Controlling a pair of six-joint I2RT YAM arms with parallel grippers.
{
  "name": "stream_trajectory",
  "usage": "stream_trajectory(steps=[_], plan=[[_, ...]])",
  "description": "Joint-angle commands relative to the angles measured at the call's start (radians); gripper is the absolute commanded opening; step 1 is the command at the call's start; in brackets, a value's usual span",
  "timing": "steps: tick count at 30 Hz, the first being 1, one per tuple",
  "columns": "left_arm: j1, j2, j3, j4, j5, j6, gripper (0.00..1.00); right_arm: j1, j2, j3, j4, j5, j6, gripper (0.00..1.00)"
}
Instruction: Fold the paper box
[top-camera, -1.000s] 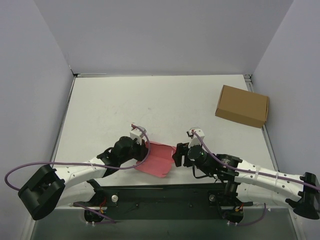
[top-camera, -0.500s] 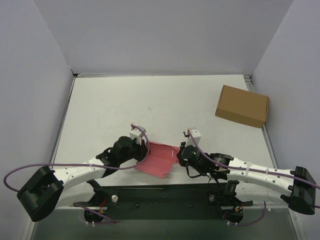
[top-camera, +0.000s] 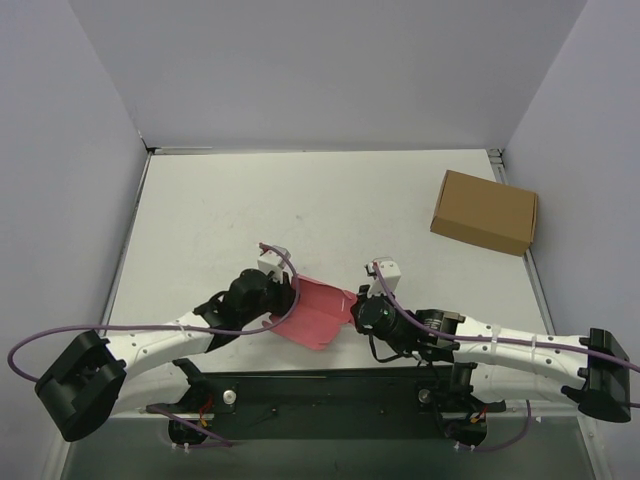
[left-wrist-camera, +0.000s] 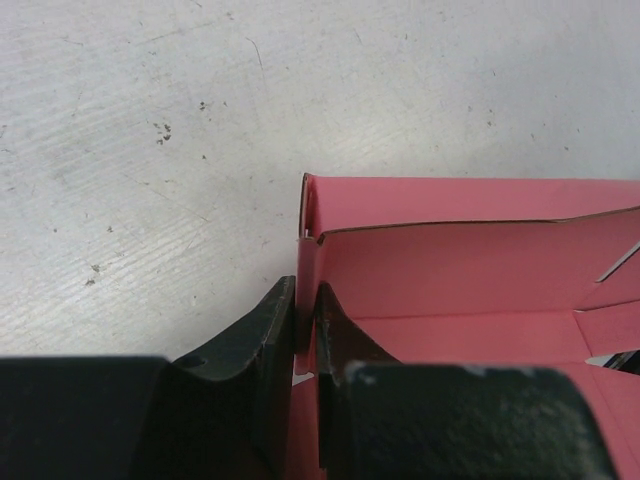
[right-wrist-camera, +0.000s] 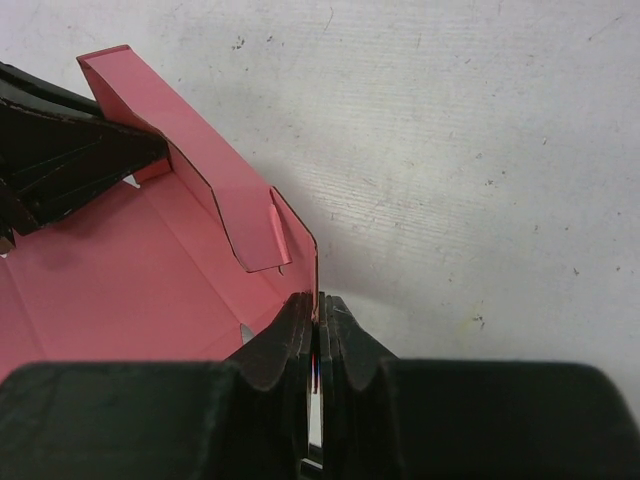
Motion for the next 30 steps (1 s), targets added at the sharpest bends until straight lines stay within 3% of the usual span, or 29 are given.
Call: stream_trajectory(steps=[1, 14, 16, 21, 30], plan=[[0.017, 0.020, 0.042, -0.096, -0.195, -0.024, 0.00, 0.019, 0.017, 0.031, -0.107, 0.092, 0.006, 0.00], [0.017, 0.040, 0.016, -0.087, -0.273, -0.107, 0.00, 0.064, 0.045, 0.049, -0.115, 0.132, 0.018, 0.00], [0.017, 0.032, -0.002, -0.015, -0.243, -0.101, 0.00, 0.064, 0.050, 0.042, -0.115, 0.135, 0.027, 0.00], [0.023, 0.015, -0.093, 0.205, -0.008, 0.035, 0.00, 0.064, 0.071, 0.017, -0.115, 0.157, 0.038, 0.00], [0.023, 0.155, -0.091, 0.233, 0.073, 0.108, 0.00, 0.085, 0.154, -0.035, -0.053, 0.186, 0.035, 0.00]])
